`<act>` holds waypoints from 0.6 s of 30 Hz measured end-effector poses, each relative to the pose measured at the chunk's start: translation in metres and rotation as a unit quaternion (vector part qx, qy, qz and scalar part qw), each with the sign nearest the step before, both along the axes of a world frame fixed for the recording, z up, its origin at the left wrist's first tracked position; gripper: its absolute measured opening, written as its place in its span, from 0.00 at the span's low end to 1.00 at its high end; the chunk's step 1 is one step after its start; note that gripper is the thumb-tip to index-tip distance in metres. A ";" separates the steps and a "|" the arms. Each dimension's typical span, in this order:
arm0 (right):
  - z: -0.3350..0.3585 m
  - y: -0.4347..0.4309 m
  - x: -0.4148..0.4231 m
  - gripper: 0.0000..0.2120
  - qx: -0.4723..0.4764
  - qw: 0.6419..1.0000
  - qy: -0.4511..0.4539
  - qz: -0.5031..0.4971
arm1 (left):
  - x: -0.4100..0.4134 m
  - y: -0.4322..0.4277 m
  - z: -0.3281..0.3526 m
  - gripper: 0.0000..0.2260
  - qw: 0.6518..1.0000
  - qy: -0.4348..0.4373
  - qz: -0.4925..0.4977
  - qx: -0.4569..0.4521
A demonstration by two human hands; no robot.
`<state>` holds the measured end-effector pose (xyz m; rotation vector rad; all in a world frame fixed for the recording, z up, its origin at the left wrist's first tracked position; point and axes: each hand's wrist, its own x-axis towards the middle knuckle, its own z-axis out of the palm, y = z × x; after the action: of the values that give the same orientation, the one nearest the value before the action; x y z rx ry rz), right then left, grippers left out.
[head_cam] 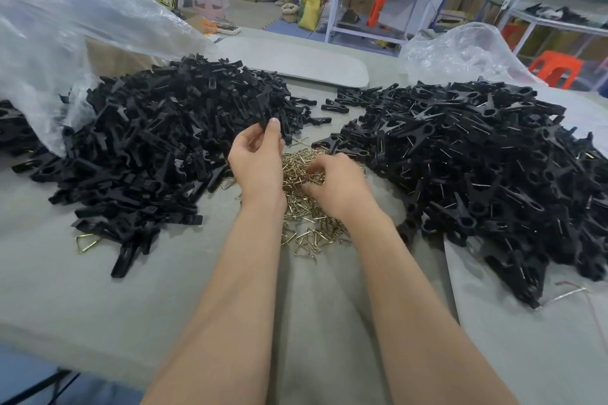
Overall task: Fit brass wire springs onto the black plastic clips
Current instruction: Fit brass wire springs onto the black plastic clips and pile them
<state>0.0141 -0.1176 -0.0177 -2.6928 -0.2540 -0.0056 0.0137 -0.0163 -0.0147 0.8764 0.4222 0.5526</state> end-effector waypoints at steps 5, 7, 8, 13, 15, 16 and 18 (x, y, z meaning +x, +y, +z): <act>-0.009 -0.003 -0.003 0.09 0.082 0.994 -0.063 -0.036 | -0.001 -0.003 0.000 0.06 0.996 0.023 -0.037 0.074; -0.008 -0.004 -0.001 0.07 0.104 0.991 -0.073 -0.044 | -0.002 -0.003 0.000 0.06 0.991 0.038 -0.056 0.112; -0.008 -0.005 -0.001 0.07 0.121 0.989 -0.076 -0.046 | -0.002 -0.004 0.000 0.06 0.988 0.046 -0.063 0.130; -0.002 -0.012 0.000 0.08 0.206 0.972 -0.111 -0.036 | -0.004 -0.005 0.000 0.08 0.977 0.076 -0.081 0.181; 0.000 -0.011 -0.001 0.08 0.226 0.966 -0.120 -0.023 | -0.004 -0.006 0.001 0.10 0.976 0.080 -0.083 0.187; 0.000 -0.011 -0.002 0.08 0.233 0.964 -0.125 -0.017 | -0.004 -0.006 0.002 0.11 0.975 0.081 -0.083 0.187; 0.001 -0.010 -0.002 0.07 0.245 0.959 -0.142 -0.016 | -0.004 -0.007 0.002 0.12 0.975 0.085 -0.080 0.190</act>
<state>0.0122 -0.1279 -0.0169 -2.1929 -0.2571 -0.4143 0.0093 -0.0233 -0.0131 1.3204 0.4018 0.4173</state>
